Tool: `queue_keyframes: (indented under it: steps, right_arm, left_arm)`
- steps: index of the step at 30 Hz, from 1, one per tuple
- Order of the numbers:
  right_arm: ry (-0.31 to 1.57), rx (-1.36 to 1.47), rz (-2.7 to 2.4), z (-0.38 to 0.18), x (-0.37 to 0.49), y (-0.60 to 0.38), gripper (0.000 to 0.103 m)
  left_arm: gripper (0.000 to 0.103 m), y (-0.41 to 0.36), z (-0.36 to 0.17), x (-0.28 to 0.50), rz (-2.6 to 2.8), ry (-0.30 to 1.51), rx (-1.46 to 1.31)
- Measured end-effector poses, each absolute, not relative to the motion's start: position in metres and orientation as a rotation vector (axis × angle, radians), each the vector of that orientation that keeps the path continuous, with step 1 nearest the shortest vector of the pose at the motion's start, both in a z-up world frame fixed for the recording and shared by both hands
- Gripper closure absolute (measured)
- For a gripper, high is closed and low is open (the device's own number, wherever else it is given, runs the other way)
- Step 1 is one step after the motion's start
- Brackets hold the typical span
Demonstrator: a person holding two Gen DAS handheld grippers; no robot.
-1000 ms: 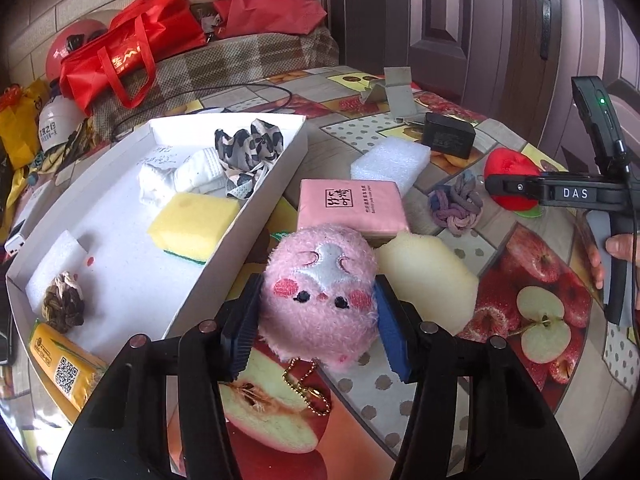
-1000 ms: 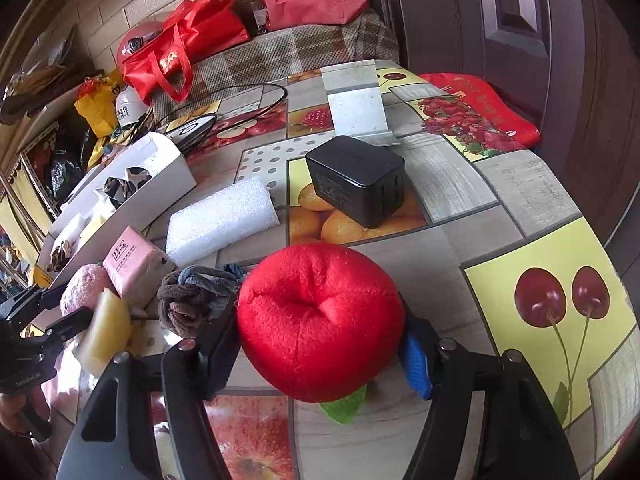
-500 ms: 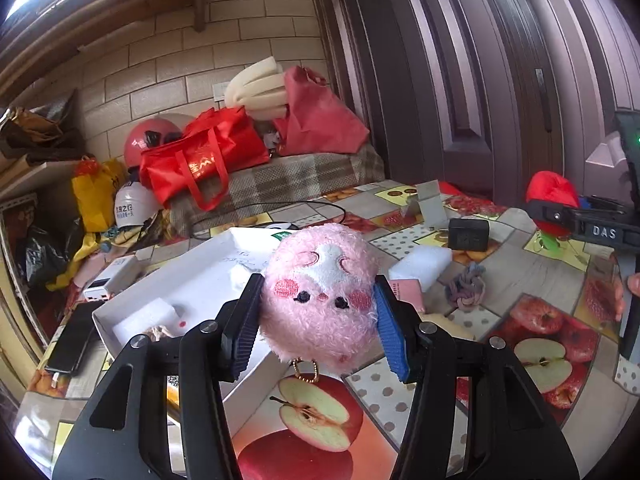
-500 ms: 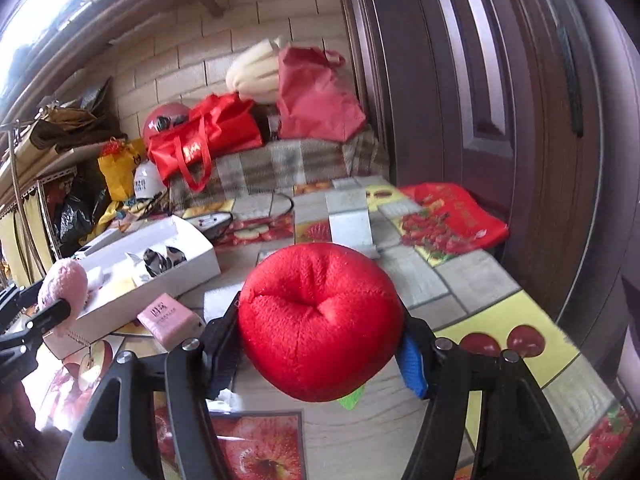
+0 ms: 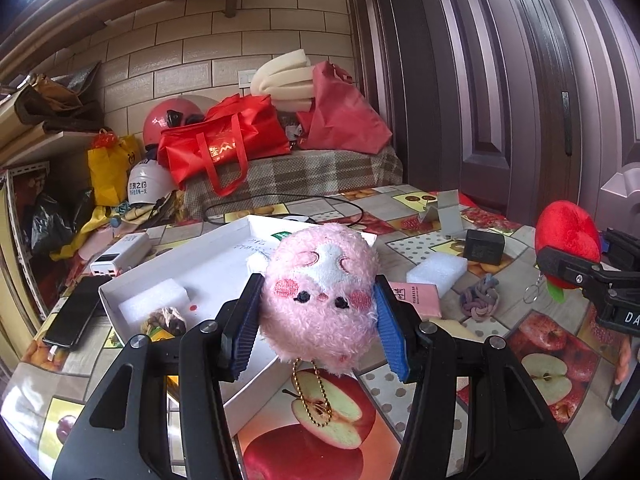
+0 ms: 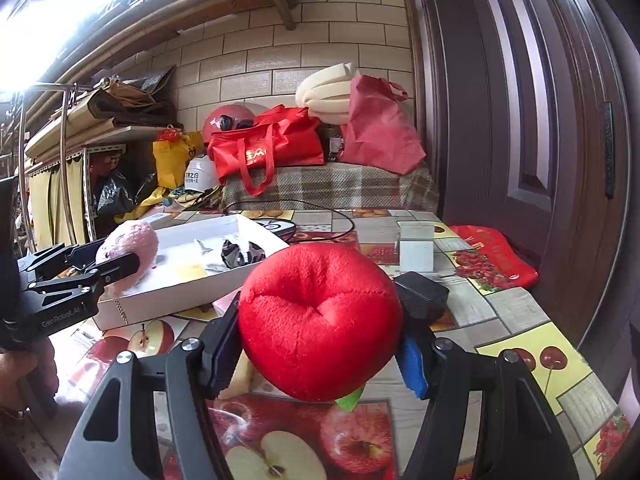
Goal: Organize soft objects
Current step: 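Carry the pink plush with the left tool into the tray while the right tool drops the apple plush there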
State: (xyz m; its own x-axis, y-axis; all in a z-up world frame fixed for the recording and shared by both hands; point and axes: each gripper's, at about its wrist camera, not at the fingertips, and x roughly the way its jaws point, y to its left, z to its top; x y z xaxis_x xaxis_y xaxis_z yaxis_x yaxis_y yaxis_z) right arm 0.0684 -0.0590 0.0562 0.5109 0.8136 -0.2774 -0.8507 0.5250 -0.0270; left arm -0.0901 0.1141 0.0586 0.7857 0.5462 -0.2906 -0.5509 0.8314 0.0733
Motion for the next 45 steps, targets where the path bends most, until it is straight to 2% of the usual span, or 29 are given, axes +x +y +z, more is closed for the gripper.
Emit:
queue_keyframes:
  steps: [20,31,45]
  right_arm:
    - [0.241,-0.226,1.118,0.051,0.025,-0.005,0.037]
    - [0.263,-0.237,1.171,0.05,0.01,0.044,0.037]
    - [0.258,-0.276,1.191,0.051,0.0,0.127,0.037]
  left_arm:
    - [0.05,0.135,0.059,-0.113,0.638,0.3,-0.069]
    - [0.049,0.203,0.055,-0.156,0.811,0.305,-0.136]
    - [0.049,0.261,0.049,-0.121,0.849,0.376,-0.132]
